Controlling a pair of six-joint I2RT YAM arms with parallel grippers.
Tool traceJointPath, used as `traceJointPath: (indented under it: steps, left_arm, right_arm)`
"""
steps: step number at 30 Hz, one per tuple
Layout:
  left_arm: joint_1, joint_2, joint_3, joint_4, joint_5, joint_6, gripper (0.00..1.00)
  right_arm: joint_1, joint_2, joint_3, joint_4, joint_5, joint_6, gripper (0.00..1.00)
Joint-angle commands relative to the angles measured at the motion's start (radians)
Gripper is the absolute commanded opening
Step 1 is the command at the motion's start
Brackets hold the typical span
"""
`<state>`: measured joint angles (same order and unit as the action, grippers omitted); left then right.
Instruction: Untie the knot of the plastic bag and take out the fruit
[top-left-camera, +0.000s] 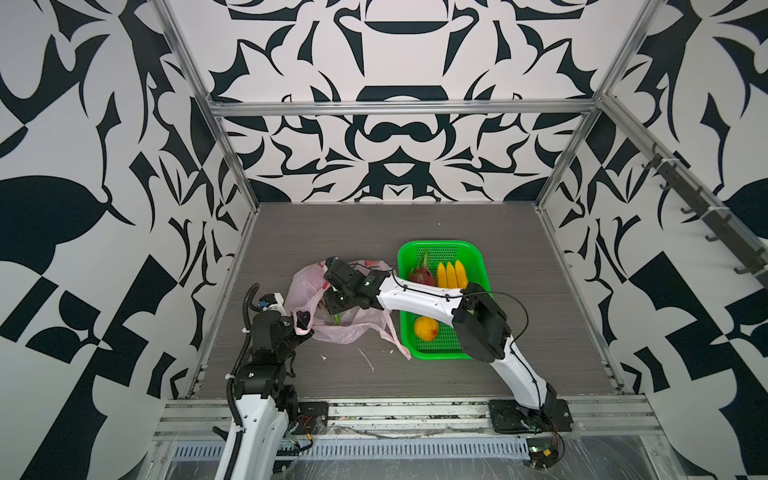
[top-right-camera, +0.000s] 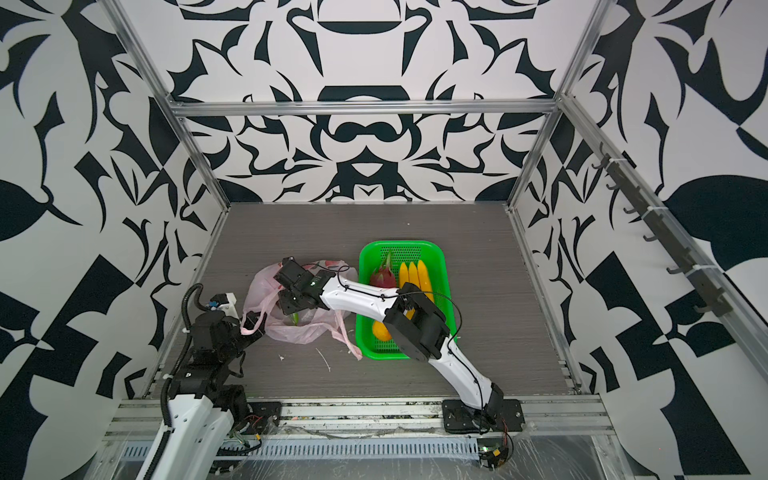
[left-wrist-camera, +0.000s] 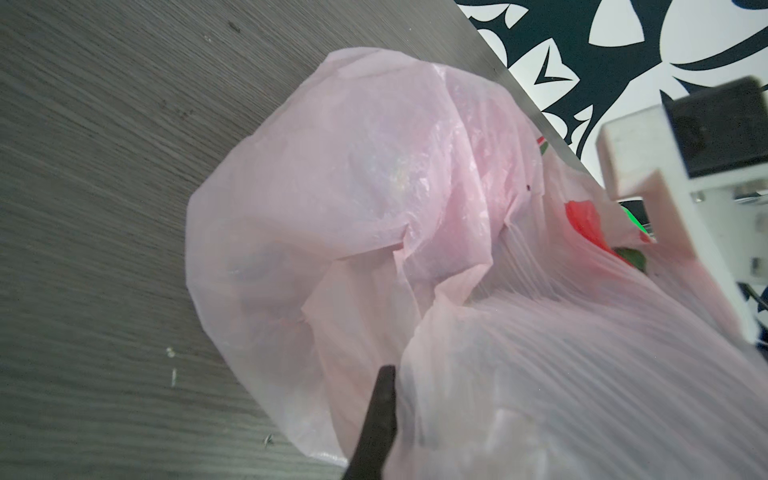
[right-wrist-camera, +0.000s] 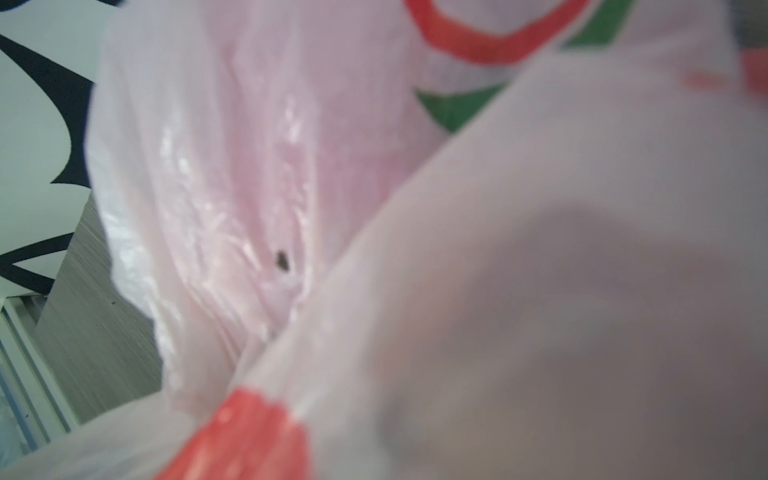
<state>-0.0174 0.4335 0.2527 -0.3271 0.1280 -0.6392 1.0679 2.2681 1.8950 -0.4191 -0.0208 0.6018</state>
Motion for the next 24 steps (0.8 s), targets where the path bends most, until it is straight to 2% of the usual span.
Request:
traceJointPath:
  steps: [1, 15, 24]
  left_arm:
    - [0.002, 0.022, 0.013, 0.034, -0.034, -0.004, 0.00]
    - [0.002, 0.180, 0.020, 0.226, -0.069, 0.009, 0.00]
    - [0.002, 0.198, 0.009, 0.371, -0.117, -0.001, 0.00]
  right_arm:
    - [-0.005, -0.081, -0.016, -0.013, 0.022, -0.019, 0.00]
    - [-0.023, -0.183, -0.116, -0.019, -0.001, 0.002, 0.00]
    - [-0.025, -0.194, -0.193, -0.052, -0.003, 0.023, 0.00]
